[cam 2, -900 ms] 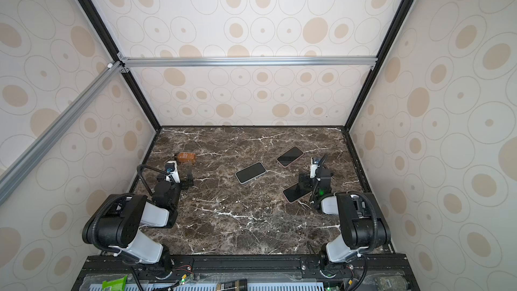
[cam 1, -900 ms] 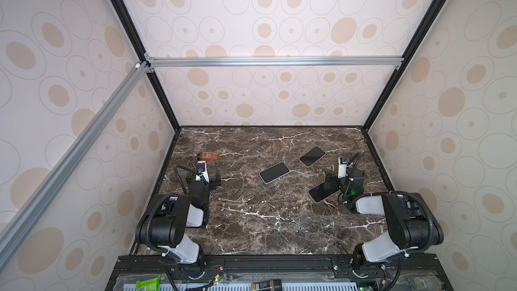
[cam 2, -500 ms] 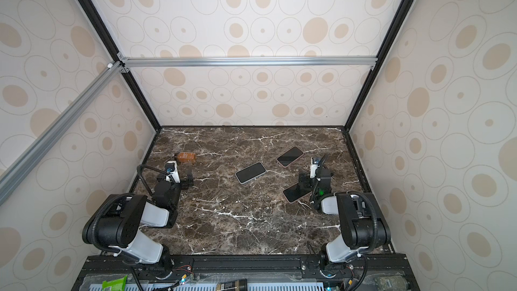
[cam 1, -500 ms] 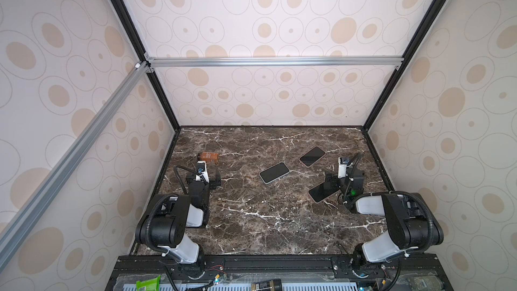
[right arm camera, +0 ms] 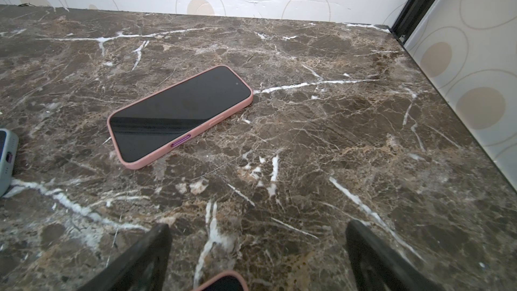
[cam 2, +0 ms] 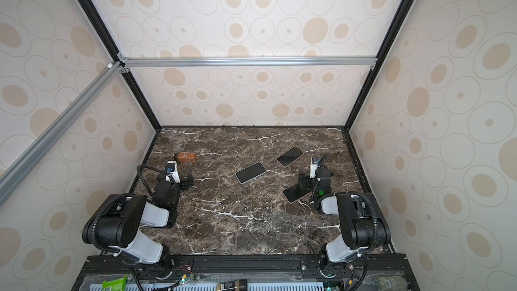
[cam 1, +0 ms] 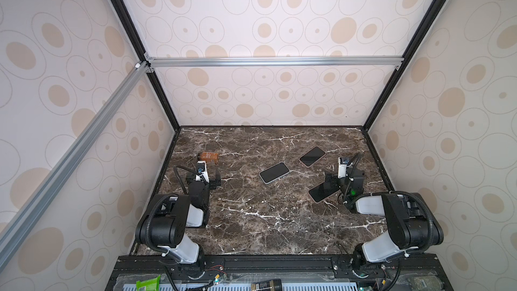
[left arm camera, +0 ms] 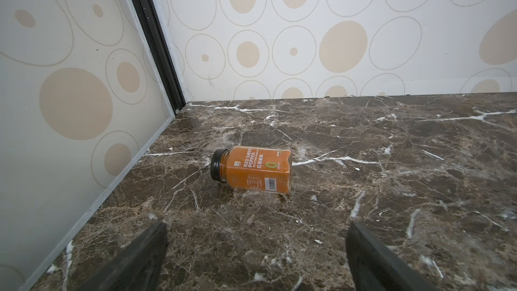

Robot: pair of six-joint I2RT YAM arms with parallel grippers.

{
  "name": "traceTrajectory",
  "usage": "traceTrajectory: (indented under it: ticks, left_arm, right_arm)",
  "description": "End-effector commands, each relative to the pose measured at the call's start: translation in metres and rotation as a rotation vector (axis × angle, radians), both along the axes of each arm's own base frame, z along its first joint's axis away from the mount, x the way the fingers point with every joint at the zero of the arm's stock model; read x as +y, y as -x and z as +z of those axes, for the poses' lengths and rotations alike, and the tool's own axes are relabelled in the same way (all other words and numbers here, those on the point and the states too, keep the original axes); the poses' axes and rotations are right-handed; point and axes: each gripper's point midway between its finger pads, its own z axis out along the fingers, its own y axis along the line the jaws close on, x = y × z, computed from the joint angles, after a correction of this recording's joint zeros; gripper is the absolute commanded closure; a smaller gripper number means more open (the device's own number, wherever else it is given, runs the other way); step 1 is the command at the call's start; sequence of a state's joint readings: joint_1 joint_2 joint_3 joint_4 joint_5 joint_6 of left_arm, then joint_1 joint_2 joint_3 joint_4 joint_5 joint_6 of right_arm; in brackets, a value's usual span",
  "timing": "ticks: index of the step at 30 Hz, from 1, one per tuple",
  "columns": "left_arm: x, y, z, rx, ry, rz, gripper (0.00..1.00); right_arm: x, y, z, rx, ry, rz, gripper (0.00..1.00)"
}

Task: Take the phone out of the phone case
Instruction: 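Move both grippers forward toward the phone in the pale blue case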

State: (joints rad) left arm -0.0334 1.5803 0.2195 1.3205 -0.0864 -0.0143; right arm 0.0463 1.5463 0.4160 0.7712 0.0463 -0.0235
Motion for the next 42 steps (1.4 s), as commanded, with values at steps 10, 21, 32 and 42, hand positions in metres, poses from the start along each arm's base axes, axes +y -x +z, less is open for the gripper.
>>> traceTrajectory:
  ticks: [10,21,32,42]
  left_arm:
    - [-0.014,0.001,0.034,-0.017,-0.071,0.038,0.01]
    - [-0.05,-0.006,0.066,0.108,0.152,0.121,0.01]
    - [-0.144,-0.019,0.043,0.387,0.245,-0.197,0.01]
    - [-0.246,-0.012,0.005,0.592,0.117,-0.496,0.01]
  right_arm:
    - [0.009,0.008,0.035,-0.087,0.004,0.05,0.0]
    - [0.01,0.031,0.09,-0.031,-0.203,-0.038,0.0]
    - [0.017,0.042,0.087,0.244,-0.475,-0.197,0.0]
    - [0.09,0.039,0.051,0.608,-0.636,0.046,0.0]
